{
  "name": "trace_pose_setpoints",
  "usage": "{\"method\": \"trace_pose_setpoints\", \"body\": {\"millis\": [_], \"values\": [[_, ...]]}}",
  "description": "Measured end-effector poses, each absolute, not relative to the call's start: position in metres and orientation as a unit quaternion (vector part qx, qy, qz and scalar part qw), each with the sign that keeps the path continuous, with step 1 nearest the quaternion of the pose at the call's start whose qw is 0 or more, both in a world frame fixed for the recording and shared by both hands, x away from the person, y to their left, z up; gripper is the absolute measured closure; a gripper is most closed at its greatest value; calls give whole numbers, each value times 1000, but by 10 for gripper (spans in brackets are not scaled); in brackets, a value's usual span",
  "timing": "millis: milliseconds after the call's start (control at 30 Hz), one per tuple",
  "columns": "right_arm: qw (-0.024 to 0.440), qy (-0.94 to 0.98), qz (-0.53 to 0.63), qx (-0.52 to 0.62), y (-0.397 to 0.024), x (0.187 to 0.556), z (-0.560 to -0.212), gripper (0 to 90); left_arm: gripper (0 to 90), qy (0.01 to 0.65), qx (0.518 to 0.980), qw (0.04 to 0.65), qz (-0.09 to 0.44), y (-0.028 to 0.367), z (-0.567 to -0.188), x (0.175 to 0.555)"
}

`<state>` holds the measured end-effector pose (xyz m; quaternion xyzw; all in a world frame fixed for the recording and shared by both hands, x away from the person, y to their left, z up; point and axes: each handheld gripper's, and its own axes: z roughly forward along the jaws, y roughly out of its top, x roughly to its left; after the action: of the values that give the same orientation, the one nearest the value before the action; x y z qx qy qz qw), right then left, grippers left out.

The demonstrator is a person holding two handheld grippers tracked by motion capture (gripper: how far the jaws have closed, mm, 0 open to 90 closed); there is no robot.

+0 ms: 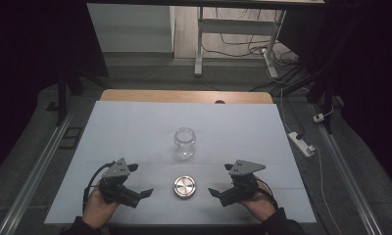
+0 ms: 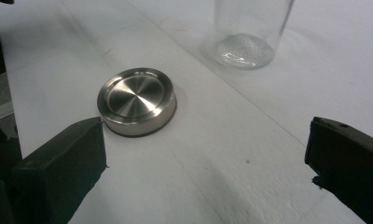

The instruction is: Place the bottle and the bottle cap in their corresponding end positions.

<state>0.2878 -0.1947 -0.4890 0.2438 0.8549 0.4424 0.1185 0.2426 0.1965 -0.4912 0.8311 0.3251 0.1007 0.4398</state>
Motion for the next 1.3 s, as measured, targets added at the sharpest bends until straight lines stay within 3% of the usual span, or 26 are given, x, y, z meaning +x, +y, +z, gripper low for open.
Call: {"method": "trace_pose_setpoints", "body": {"millis": [1300], "values": [[174, 826, 414, 340, -280, 266, -489, 0, 0, 429, 781, 436, 128, 272, -511, 186]]}}
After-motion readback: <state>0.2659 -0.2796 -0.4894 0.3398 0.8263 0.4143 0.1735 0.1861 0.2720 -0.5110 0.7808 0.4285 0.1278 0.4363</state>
